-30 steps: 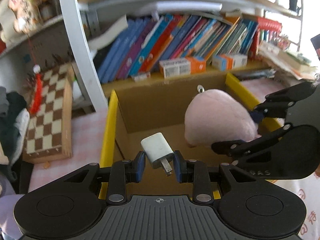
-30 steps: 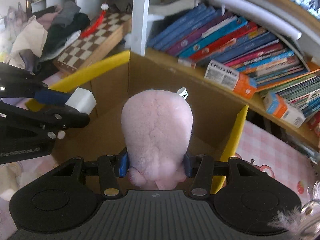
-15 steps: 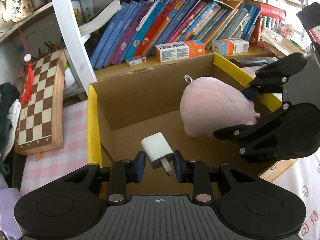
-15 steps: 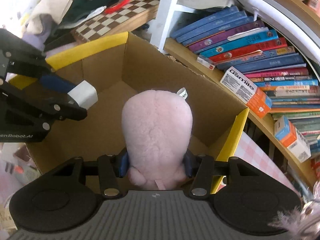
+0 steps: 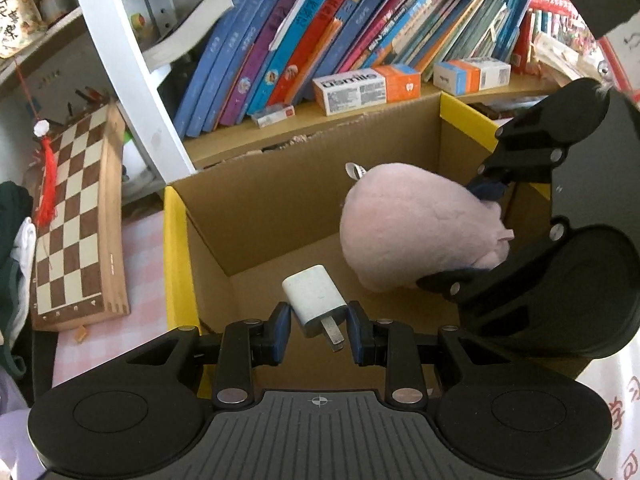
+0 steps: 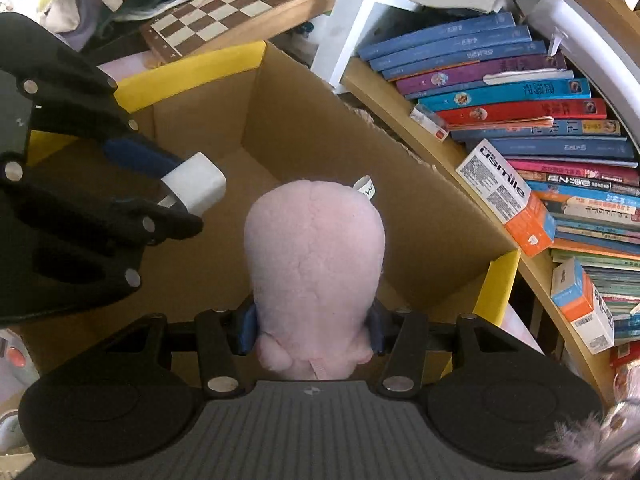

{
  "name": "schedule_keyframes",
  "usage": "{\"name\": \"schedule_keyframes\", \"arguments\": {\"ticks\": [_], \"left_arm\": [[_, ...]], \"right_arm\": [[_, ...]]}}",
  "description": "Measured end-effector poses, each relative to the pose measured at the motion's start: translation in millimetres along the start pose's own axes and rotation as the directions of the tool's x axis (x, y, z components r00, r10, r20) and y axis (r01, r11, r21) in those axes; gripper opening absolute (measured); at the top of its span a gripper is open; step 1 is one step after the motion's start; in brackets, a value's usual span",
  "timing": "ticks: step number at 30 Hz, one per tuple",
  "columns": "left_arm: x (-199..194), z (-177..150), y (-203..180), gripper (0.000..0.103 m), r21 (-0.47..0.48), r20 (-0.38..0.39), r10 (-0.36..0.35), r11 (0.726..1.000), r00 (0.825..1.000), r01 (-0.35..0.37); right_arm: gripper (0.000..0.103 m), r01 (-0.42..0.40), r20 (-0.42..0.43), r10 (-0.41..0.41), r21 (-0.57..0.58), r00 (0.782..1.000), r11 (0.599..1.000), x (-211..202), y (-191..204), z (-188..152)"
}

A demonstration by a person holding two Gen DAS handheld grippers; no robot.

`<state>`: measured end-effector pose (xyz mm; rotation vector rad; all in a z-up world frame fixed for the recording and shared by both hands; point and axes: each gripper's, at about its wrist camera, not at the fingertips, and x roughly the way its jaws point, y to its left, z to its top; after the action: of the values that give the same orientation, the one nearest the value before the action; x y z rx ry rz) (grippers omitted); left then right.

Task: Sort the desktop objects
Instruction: 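Carry the pig and charger over the yellow box with both tools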

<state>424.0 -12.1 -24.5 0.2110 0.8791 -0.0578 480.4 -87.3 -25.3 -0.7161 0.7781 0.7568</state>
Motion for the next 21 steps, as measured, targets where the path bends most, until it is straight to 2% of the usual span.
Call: {"name": "schedule_keyframes", "arguments": {"ticks": [4, 6, 11, 16, 21], "left_arm": [[3, 2, 0, 0.031, 0.002, 0.000, 0.002, 1.000, 1.000, -0.002], [3, 3, 0, 0.033, 0.009, 0.006, 0.004, 1.000, 1.000, -0.004], [-4, 6, 3, 0.052, 0.006, 0.045, 0.028, 1.000, 0.999, -0.029], [-23, 6, 6, 0.059, -0.019, 0.108, 0.038, 0.999, 0.993, -0.036], [-47, 4, 8, 0.075, -0.064, 0.176, 0.072, 0.996, 0.982, -0.061]], "right_arm": [[0.054, -0.010, 0.009, 0.010, 0.009, 1.000, 1.000, -1, 0, 0], [0.061, -0.006, 0.018, 0.006, 0.008, 1.000, 1.000, -2, 1, 0], [0.074, 0.000, 0.045, -0.001, 0.020, 0.999, 1.000, -7, 1, -1], [0.078, 0.010, 0.104, -0.017, 0.063, 0.994, 0.998, -24, -4, -4], [0.083, 0.017, 0.178, -0.036, 0.108, 0.983, 0.994, -49, -6, -11]]}}
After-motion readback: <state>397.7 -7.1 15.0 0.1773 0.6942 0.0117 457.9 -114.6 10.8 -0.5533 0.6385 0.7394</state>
